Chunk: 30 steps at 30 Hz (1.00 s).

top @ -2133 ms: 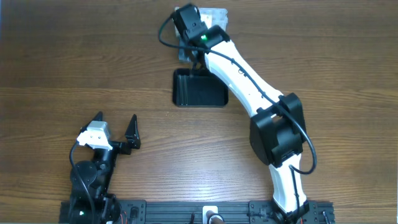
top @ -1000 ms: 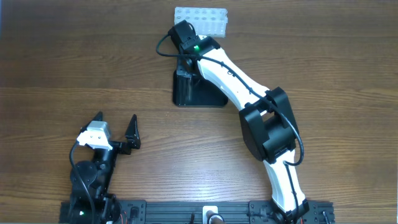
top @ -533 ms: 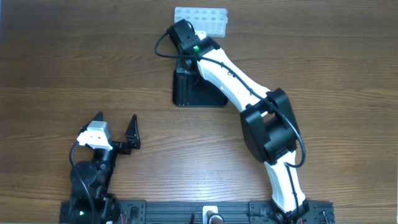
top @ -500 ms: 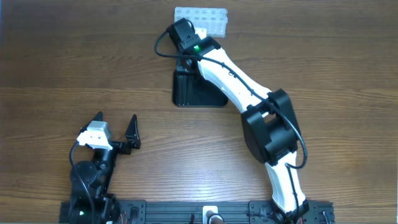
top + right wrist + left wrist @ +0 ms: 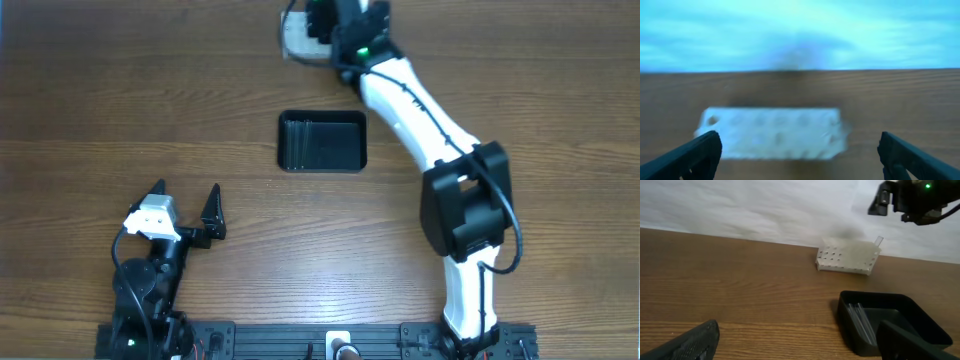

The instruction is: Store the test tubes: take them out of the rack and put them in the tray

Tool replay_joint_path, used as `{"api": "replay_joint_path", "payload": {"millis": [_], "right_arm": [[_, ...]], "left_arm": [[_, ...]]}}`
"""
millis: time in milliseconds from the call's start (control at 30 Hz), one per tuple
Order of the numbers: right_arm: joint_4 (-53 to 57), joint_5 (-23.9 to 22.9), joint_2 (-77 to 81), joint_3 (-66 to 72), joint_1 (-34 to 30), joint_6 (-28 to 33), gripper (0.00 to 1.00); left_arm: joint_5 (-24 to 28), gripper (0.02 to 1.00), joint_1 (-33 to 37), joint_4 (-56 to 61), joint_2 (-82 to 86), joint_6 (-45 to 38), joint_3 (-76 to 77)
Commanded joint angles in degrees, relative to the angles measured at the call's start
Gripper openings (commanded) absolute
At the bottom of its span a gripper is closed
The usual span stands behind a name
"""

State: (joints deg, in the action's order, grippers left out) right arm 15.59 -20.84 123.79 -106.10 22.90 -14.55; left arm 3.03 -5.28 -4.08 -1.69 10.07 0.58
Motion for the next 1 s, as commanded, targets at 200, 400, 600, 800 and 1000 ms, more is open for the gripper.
{"api": "replay_joint_path", "payload": {"millis": [200,400,600,800,1000], "right_arm": [[-2.43,5.40,5.88,-0.02,-3.06,1.55,0.993],[-4.07,5.38,8.13,-0.02,-3.23,1.49,0.954],[-4.04,5.35,8.39,-0.02,-3.43,1.33,0.801],[-3.98,5.38,8.39,-0.02,-3.41,1.31,0.625],[-3.85,5.38,8.39,-0.02,-3.41,1.31,0.467]], "left_arm": [[0.15,1.000,0.31,-0.24,0.46,-0.68,-0.24],[0.15,1.000,0.31,-0.24,0.46,-0.68,-0.24],[0.15,1.000,0.31,-0.24,0.46,-0.68,-0.24],[0.17,1.000,0.31,-0.24,0.46,-0.68,-0.24],[0.15,1.000,0.31,-0.24,0.46,-0.68,-0.24]]}}
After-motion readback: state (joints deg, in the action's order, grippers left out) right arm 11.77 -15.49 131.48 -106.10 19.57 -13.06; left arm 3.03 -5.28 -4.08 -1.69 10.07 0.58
